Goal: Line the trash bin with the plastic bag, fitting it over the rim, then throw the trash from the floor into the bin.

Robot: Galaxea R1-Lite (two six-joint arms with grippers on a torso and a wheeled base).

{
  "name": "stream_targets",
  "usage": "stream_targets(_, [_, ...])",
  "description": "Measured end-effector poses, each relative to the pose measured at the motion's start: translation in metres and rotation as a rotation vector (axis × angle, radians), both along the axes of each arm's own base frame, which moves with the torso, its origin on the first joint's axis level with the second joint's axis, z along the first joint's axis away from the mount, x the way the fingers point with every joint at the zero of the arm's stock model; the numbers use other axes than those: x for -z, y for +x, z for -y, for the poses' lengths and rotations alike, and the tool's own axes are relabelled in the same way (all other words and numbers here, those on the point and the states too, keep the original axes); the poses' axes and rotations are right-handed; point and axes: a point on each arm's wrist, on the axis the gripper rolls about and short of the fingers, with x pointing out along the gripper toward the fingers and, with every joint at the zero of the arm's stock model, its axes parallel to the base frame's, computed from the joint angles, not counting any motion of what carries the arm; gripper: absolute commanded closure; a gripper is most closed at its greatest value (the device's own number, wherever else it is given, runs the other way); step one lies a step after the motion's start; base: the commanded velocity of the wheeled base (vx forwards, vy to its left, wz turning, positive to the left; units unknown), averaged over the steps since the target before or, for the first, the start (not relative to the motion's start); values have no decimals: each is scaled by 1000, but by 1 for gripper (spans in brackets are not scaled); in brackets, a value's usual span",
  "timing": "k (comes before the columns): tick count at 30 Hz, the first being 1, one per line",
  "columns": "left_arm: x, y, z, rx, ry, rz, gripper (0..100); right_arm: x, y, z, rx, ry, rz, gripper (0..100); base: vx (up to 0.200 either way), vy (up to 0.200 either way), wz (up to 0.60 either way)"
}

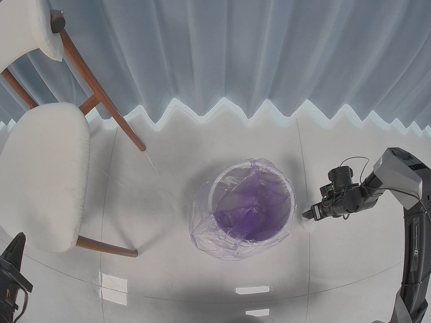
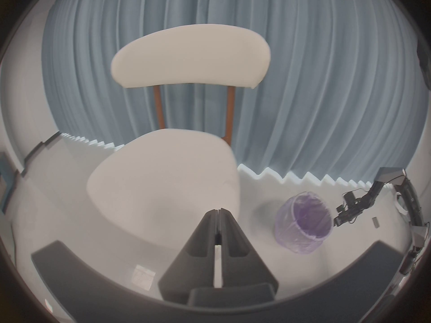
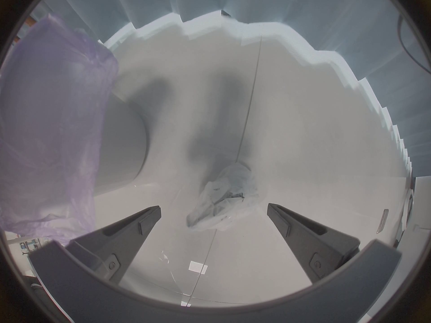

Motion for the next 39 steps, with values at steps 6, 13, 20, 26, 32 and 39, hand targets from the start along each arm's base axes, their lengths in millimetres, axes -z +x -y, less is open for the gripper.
stream_targets(6, [34, -20, -3, -92, -2, -35, 100, 7, 12, -3, 4, -13, -11, 0, 0, 0, 0])
stream_targets(13, [57, -38, -1, -51, 30, 18, 100, 20, 18, -4, 20, -37, -32, 0, 0, 0, 0])
stream_targets(20, [60, -43, -1, -52, 173, 47, 100, 28, 22, -5, 22, -45, -57, 100, 0, 0, 0])
stream_targets(26, [61, -44, -1, -77, 220, 50, 100, 29, 27, -5, 24, -46, -58, 100, 0, 0, 0])
stream_targets(32, [61, -45, -5, -238, 187, 40, 100, 31, 27, -5, 24, -47, -65, 100, 0, 0, 0])
stream_targets(39, [61, -45, -5, -250, 224, 41, 100, 29, 28, -2, 37, -39, -59, 100, 0, 0, 0])
